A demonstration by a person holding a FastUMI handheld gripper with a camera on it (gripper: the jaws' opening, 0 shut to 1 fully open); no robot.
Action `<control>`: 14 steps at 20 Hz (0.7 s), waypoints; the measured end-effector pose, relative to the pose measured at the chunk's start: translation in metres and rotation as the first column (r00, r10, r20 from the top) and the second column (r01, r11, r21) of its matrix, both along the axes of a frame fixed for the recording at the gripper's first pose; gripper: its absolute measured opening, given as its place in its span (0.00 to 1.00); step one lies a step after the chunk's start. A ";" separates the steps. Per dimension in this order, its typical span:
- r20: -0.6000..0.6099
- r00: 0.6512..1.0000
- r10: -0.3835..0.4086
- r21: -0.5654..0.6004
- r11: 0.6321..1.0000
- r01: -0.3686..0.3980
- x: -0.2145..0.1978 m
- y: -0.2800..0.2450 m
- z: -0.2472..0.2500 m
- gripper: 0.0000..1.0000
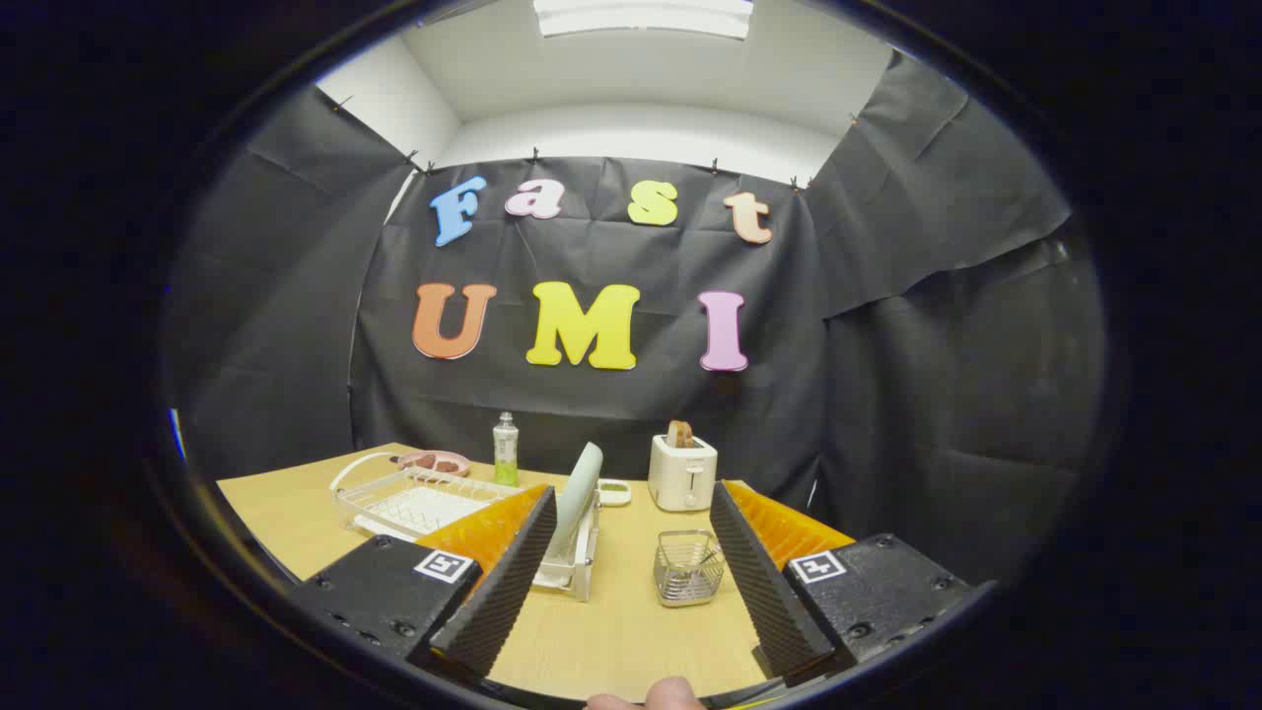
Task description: Take the plate from the dish rack, then take the spoon from the basket and place it into the plate.
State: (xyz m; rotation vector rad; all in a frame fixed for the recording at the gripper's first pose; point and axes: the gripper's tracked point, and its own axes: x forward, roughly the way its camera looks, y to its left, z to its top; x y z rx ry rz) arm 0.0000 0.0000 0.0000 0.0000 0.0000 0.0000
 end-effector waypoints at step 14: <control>-0.021 1.000 0.008 0.039 0.999 -0.008 0.005 0.004 -0.002 1.00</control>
